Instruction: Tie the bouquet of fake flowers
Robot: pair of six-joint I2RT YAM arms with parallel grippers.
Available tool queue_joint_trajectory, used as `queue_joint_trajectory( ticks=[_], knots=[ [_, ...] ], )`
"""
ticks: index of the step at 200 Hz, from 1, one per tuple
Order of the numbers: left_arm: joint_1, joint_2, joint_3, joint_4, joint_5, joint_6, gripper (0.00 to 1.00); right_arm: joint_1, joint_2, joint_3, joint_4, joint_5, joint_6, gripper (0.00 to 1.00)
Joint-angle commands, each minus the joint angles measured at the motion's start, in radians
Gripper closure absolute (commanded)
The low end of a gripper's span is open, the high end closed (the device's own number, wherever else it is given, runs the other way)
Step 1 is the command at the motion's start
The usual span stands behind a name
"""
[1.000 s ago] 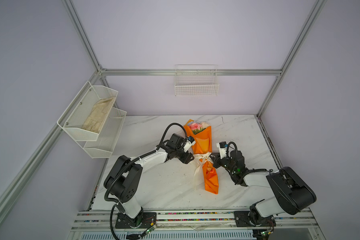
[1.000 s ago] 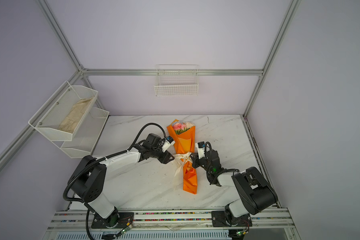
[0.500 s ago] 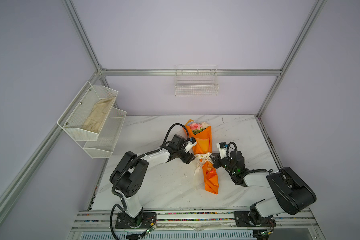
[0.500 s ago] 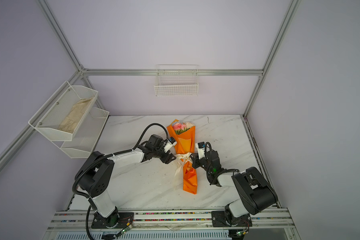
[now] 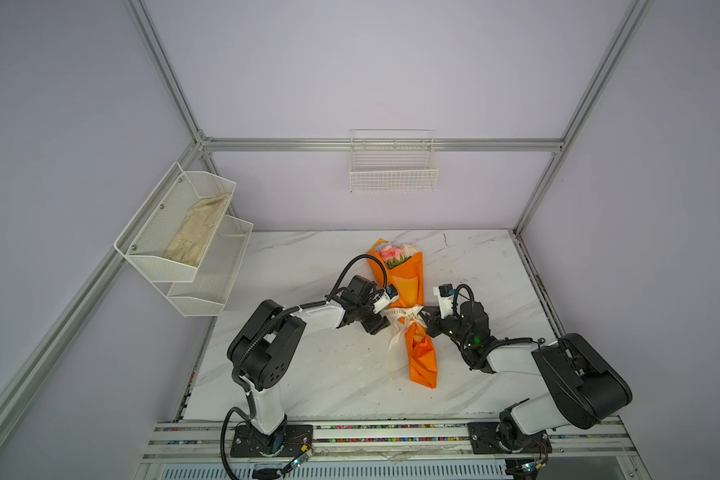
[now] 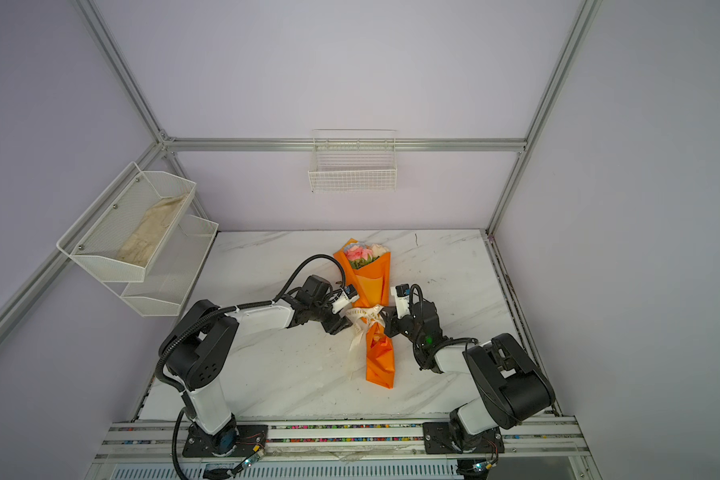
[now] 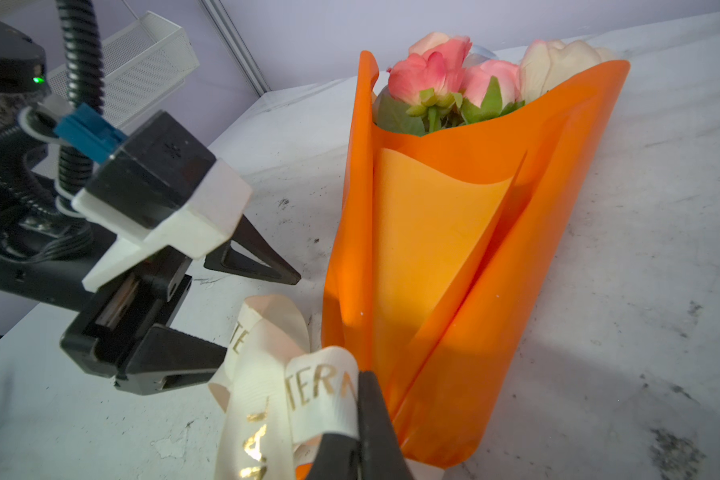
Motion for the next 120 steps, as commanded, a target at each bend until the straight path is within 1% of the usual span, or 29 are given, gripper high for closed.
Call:
queue_joint_trajectory(
  ticks=[1,17,33,48,60,69,86,97,120],
  knots=[
    [-0.009,0.005,0.036,0.046,-0.004,0.022,0.39,0.005,-0.006,0.008,-0.024,0.012,0.010,0.94],
    [-0.008,0.005,0.042,0.047,0.005,0.009,0.47,0.006,-0.012,0.009,-0.031,0.016,0.012,0.94],
    [-0.009,0.005,0.042,0.045,0.009,-0.006,0.61,0.005,-0.017,0.007,-0.038,0.021,0.016,0.94],
    [-0.008,-0.008,0.026,0.055,0.003,-0.022,0.69,0.005,-0.022,0.008,-0.048,0.022,0.019,0.94],
    [-0.009,-0.023,0.006,0.073,0.010,-0.034,0.80,0.005,-0.028,0.007,-0.054,0.025,0.022,0.94],
    [-0.008,-0.036,-0.011,0.091,0.011,-0.044,0.85,0.006,-0.033,0.008,-0.061,0.030,0.026,0.94],
    [-0.008,-0.063,-0.035,0.113,-0.023,-0.070,0.96,0.005,-0.046,0.012,-0.085,0.045,0.039,0.94],
    [-0.008,-0.083,-0.047,0.111,-0.049,-0.079,0.99,0.005,-0.056,0.019,-0.116,0.067,0.071,0.94],
    [-0.008,-0.111,-0.036,0.031,-0.080,-0.088,1.00,0.005,-0.082,0.035,-0.194,0.121,0.169,0.94]
  ],
)
